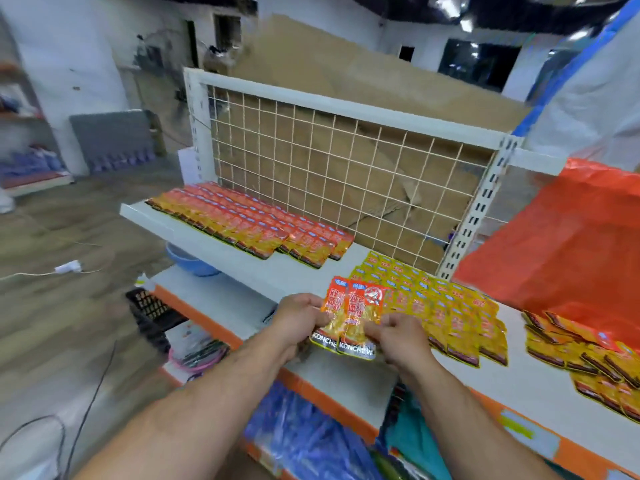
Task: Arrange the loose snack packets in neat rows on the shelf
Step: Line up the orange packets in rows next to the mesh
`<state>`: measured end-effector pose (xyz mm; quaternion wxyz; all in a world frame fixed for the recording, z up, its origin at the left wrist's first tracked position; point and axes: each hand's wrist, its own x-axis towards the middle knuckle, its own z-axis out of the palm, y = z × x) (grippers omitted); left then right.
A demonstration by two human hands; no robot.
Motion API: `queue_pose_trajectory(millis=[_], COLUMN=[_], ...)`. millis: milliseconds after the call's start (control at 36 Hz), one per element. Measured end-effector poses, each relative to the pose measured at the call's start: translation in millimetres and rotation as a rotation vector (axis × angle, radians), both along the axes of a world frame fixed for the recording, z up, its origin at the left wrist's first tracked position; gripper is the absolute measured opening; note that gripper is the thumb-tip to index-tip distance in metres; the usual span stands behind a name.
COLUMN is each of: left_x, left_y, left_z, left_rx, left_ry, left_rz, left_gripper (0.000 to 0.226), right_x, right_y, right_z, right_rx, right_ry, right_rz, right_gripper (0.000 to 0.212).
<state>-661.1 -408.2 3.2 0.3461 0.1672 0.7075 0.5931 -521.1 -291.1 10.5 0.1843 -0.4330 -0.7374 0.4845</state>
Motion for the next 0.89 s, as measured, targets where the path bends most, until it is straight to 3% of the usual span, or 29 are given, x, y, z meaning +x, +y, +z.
queue_pose_trajectory(millis=[278,389,500,889], left_x=[-99.4,-133.0,-172.4,-257.2], left_y=[-31.7,-18.5,3.2,72.0], left_z=[-6.6,-10.8,-15.7,-21.8], left_rx=[-0.062,-0.081,-0.132,-0.330], left_ry=[0.052,0.093,0.139,0.300], left_rz=[0.152,0.178,0.183,0.150], left_gripper=[0.011,0.015,0.019,0.017], right_x=[-108.1,-143.8,-182.0,-258.7], right_y=[-20.3,-0.7,27.6,88.3], right_z=[-0.2,-12.5,-24.9,-43.9], right_rx=[-0.054,-0.064,-0.072,-0.142], right_ry=[0.015,-0.008,-0.025,-0.055], right_rz=[0.095,0.096,0.114,0.103], right_gripper=[0.035,0.041,0.030,0.040])
